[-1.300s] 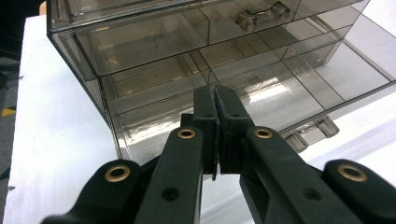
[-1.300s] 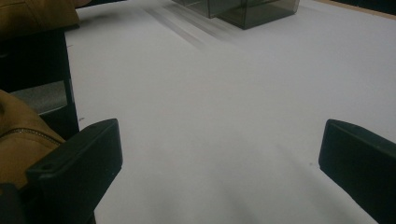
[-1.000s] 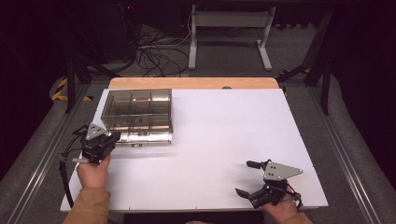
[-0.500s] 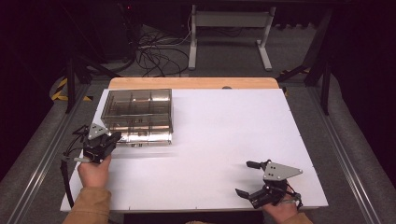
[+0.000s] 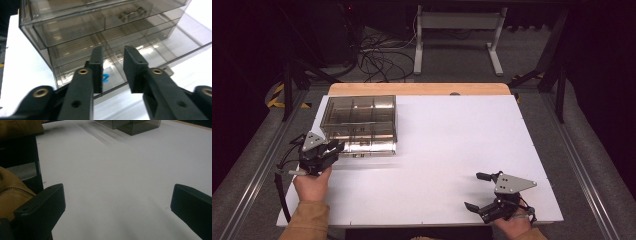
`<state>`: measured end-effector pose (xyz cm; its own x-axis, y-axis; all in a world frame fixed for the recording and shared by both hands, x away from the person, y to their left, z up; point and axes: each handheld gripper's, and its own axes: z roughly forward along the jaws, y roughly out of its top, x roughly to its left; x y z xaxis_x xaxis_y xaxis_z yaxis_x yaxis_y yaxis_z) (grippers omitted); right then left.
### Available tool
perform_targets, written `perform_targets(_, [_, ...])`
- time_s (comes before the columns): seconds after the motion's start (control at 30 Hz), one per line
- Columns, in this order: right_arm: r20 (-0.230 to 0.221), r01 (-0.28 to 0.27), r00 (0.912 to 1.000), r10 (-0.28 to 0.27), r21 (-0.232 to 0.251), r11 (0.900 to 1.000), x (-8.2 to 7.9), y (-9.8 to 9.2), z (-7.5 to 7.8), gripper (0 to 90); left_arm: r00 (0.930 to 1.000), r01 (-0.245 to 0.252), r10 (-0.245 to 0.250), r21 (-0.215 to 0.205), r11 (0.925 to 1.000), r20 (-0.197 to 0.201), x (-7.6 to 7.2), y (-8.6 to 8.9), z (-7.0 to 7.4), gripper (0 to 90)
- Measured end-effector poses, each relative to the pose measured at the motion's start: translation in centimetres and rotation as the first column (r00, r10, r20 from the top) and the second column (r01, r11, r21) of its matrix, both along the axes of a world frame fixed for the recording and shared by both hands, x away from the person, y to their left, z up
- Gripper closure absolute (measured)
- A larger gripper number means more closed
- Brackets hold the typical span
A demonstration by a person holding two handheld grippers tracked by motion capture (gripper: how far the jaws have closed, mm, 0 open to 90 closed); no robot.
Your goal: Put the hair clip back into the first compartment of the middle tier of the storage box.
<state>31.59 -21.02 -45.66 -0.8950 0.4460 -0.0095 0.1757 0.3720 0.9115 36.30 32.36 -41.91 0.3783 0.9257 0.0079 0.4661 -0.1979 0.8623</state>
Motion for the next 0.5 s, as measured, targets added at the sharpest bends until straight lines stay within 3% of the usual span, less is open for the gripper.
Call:
perform_targets(0.27, [0.001,0.0,1.0,0.0,0.001,1.0,0.0,0.0,0.0,0.4,0.9986,0.042,-0.041,-0.015,0.999,0.034,-1.1,-0.9,1.3,50.9])
perform_targets(0.5, [0.001,0.0,1.0,0.0,0.002,1.0,-0.1,0.0,0.0,0.4,0.9956,0.076,-0.075,-0.028,0.9967,0.056,-1.8,-1.4,2.3,47.0])
